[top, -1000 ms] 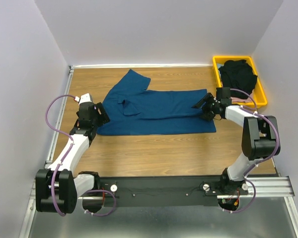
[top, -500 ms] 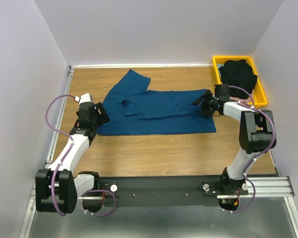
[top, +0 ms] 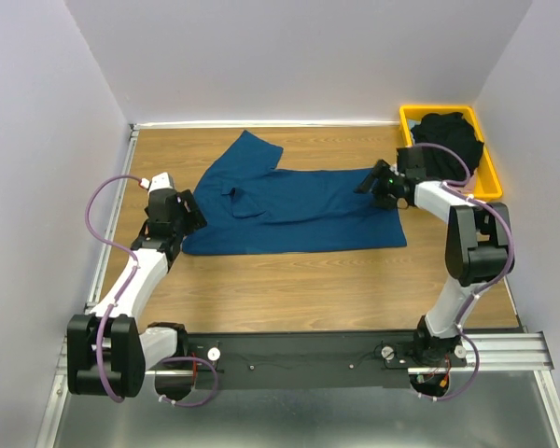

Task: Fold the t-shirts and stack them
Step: Fold the tshirt

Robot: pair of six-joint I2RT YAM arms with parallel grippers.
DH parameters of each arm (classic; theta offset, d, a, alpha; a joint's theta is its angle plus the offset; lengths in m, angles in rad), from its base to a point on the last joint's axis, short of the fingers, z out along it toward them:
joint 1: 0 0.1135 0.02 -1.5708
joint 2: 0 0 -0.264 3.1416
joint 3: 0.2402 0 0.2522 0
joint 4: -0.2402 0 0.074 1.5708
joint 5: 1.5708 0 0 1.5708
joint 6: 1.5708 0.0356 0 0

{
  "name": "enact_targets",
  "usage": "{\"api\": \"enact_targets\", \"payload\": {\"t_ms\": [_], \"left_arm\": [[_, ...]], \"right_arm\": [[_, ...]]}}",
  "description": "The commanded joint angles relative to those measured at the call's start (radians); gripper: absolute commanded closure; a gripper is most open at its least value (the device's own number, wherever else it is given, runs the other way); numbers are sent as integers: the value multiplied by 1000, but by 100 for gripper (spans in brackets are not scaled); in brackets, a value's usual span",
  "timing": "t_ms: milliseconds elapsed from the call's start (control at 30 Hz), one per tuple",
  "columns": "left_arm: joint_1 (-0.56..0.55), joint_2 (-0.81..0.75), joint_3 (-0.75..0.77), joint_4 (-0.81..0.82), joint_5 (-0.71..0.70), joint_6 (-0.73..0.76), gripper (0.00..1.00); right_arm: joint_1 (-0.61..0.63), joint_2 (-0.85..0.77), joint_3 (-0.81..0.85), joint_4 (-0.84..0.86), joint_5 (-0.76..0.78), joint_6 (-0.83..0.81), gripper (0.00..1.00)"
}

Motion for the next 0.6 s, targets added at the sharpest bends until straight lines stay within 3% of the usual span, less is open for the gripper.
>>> {"api": "enact_targets", "payload": {"t_ms": [0, 233, 567], "left_arm": [[2, 35, 66, 2, 56, -36, 21], [4, 118, 170, 0, 84, -84, 25], [4, 149, 186, -44, 27, -33, 28]], "right_arm": [[99, -40, 125, -79, 8, -205, 27], [352, 20, 289, -93, -5, -415, 38], [644, 304, 610, -95, 22, -572, 66]]}}
